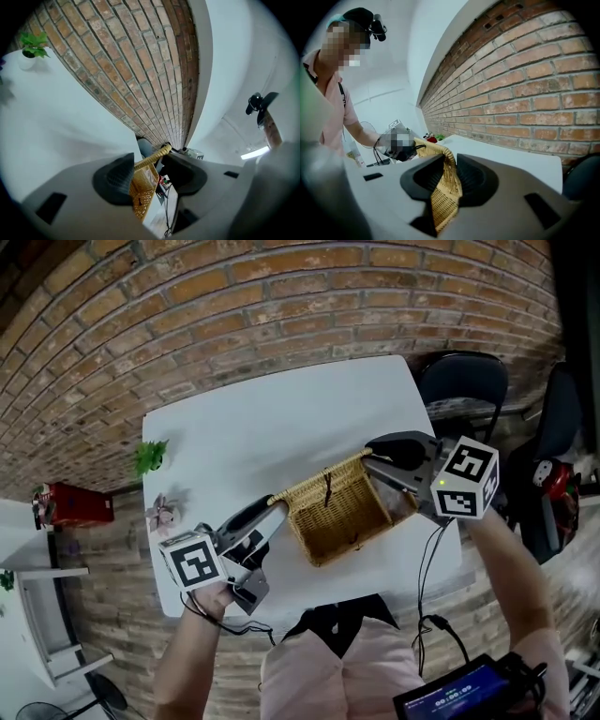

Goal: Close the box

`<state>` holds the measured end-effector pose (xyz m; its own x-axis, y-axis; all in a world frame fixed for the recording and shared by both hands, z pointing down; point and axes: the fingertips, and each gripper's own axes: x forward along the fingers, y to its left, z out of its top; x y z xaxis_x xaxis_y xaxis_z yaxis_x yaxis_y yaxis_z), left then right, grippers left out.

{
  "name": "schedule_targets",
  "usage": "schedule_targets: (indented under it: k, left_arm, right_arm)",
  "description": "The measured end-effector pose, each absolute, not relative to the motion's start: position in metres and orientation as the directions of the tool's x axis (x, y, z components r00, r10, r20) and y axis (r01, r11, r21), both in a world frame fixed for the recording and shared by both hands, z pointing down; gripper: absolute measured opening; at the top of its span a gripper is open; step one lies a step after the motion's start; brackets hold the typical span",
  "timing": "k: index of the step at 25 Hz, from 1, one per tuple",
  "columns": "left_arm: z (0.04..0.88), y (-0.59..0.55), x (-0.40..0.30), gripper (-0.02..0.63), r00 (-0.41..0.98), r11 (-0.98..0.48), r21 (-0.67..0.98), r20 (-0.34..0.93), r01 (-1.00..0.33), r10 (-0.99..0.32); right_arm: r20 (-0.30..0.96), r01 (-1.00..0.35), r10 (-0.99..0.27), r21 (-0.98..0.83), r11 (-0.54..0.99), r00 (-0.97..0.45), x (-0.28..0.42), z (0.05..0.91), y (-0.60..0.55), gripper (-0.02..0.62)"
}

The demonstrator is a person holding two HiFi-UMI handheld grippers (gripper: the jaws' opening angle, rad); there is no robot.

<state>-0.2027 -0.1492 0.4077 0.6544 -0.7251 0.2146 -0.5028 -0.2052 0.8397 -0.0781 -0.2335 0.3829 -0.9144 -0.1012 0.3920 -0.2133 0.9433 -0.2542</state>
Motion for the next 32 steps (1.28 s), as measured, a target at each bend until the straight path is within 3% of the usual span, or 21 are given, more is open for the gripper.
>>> schedule_targets:
  k: [5, 17, 32]
  left_arm:
    - [0.413, -0.162, -0.201, 0.201, 0.651, -0.164, 0.883, 0.188, -0.440, -0.735]
    - [0.410, -0.226, -0.188, 0.201, 0.689, -0.222, 0.860, 0.188, -0.460, -0.700]
    - [0.402, -0.183, -0.173, 0.206, 0.708, -0.338, 0.790, 0.164, -0.512, -0.687]
  right_arm:
    - [0.387, -0.262, -0.157, -0.236, 0.936, -0.909, -0.071, 0.385, -0.241, 0.084]
    - [0.382, -0.361, -0.273, -0.182, 0.914, -0.883, -0.040, 0.383, -0.269, 0.072]
    - [0.331, -0.318, -0.286, -0.046, 0.947, -0.899, -0.032, 0.381, -0.232, 0.067]
